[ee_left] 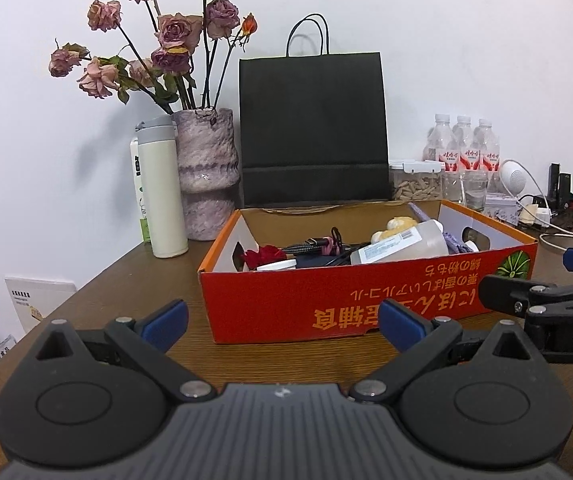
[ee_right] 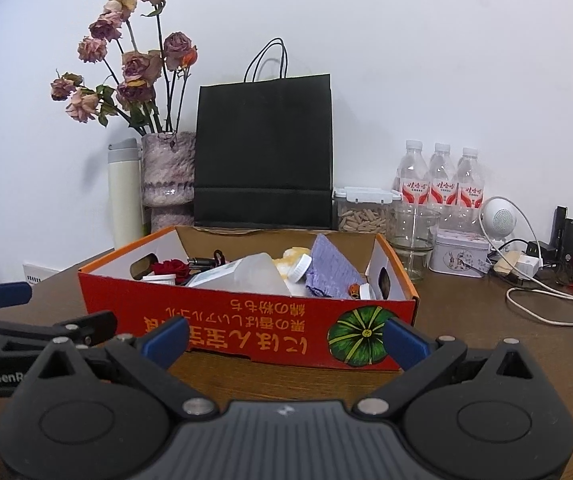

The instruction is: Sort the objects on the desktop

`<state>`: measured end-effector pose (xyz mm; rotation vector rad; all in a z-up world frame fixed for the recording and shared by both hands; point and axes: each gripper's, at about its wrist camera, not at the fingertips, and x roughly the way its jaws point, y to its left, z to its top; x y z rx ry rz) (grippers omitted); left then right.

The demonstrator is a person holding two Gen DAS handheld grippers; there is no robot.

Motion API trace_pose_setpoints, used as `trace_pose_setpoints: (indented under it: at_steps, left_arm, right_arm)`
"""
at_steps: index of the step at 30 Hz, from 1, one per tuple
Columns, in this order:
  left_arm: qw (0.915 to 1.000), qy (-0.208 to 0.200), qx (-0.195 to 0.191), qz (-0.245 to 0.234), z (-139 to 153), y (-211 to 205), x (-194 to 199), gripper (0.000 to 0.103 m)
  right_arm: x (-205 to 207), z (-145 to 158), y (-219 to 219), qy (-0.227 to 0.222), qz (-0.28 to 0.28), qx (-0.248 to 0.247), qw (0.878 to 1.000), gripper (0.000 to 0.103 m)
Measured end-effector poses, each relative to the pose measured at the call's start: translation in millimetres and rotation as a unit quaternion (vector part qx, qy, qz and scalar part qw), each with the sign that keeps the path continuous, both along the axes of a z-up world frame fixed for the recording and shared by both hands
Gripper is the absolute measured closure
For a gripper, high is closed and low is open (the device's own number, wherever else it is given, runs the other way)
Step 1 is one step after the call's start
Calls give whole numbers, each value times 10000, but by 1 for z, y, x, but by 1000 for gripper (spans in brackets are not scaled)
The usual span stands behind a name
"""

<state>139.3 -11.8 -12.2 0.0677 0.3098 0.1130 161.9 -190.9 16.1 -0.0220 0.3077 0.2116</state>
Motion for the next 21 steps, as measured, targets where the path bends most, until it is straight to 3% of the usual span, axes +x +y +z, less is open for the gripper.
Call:
trace_pose_setpoints:
  at_steps: [21]
  left_arm:
    - [9999, 81, 77, 75, 0, -1, 2, 0]
  right_arm:
    - [4, -7, 1, 108, -57, 8, 9999, 0]
